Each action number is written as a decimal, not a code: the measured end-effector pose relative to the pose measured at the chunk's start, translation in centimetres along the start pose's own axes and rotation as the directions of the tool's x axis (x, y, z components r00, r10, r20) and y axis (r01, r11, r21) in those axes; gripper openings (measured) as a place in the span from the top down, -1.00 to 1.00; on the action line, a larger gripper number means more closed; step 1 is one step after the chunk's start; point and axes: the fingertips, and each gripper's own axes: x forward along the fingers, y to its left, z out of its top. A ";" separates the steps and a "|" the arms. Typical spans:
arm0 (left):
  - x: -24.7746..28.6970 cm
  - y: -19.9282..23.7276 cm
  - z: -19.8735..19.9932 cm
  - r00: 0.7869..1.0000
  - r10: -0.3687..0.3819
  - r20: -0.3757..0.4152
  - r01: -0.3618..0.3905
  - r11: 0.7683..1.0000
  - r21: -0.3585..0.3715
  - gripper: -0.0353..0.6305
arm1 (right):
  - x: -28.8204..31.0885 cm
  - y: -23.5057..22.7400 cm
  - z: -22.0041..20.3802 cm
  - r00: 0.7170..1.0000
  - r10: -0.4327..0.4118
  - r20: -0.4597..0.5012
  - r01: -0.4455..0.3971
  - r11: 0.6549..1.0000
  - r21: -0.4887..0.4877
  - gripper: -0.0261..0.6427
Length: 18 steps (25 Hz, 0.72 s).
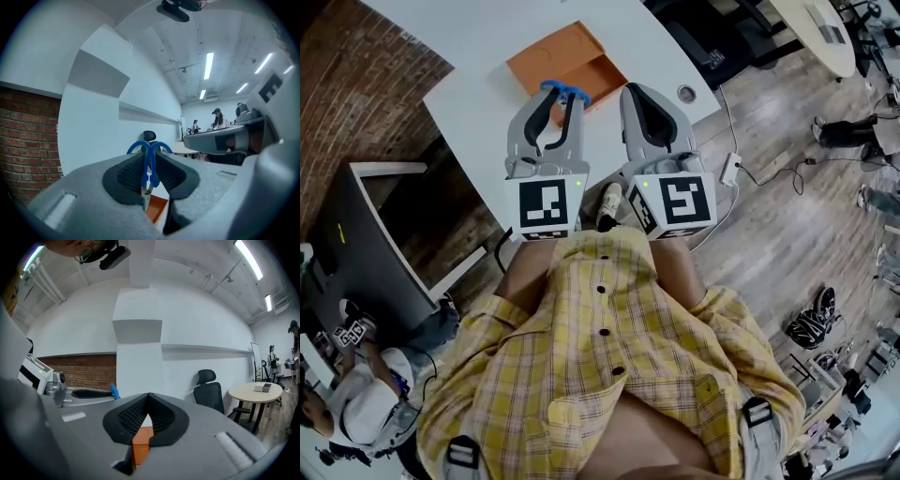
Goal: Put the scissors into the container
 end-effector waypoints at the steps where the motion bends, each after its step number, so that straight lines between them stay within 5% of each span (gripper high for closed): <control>1: 0.6 -0.1 -0.2 1.000 0.002 -0.008 -0.002 1.000 0.002 0.64 | 0.3 -0.6 -0.1 1.000 0.003 -0.002 -0.003 1.000 0.004 0.90; 18: 6.5 -0.4 -2.8 0.991 0.044 -0.129 -0.040 0.999 0.037 0.64 | 4.4 -4.7 -1.8 0.991 0.133 -0.032 -0.131 0.989 0.073 0.90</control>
